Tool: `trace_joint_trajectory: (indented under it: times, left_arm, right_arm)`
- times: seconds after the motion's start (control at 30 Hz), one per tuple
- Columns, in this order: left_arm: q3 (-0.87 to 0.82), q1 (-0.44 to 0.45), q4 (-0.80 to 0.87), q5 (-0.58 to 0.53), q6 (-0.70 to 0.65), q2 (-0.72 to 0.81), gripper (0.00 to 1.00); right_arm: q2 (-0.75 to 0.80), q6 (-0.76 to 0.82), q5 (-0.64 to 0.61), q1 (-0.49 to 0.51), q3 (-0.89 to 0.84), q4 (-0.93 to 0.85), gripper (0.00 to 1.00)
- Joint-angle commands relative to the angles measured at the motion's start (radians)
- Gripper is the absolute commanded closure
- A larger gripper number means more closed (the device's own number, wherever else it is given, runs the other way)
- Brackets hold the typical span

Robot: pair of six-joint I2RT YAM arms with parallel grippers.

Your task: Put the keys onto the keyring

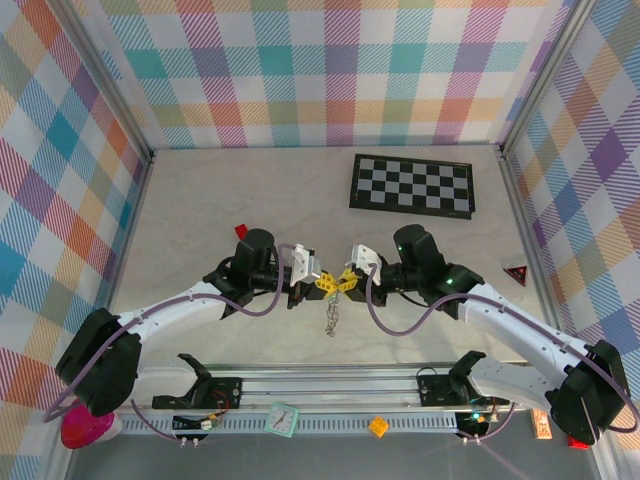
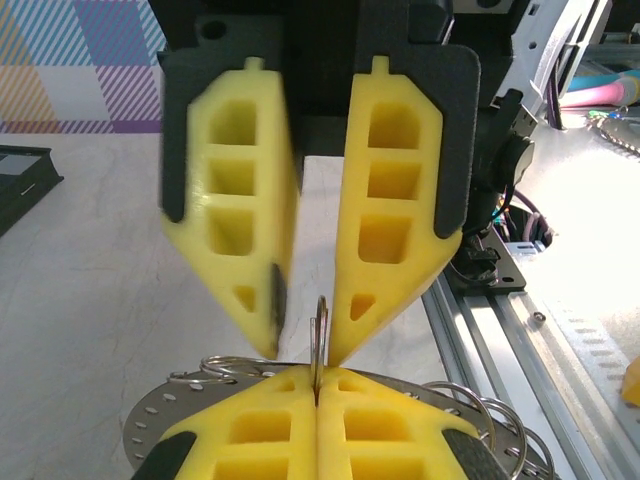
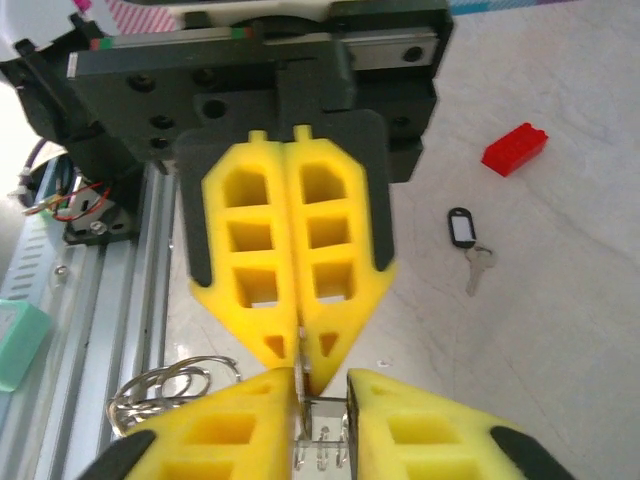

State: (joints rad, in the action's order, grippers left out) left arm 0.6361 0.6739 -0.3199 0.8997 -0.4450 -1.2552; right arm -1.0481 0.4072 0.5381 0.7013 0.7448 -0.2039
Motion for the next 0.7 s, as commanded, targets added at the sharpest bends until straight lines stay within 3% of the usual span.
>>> trace_joint_trajectory:
  times: [0.0, 0.67]
  left_arm:
    - [-0.006, 0.016, -0.077, 0.047, -0.006, 0.012, 1.0]
    - [-0.001, 0.016, -0.082, 0.062, -0.001, -0.004, 1.0]
  right_arm:
    - [0.027, 0.013, -0.023, 0.001, -0.021, -0.008, 0.77]
    - [0.015, -0.005, 0.006, 0.001, -0.018, 0.038, 0.81]
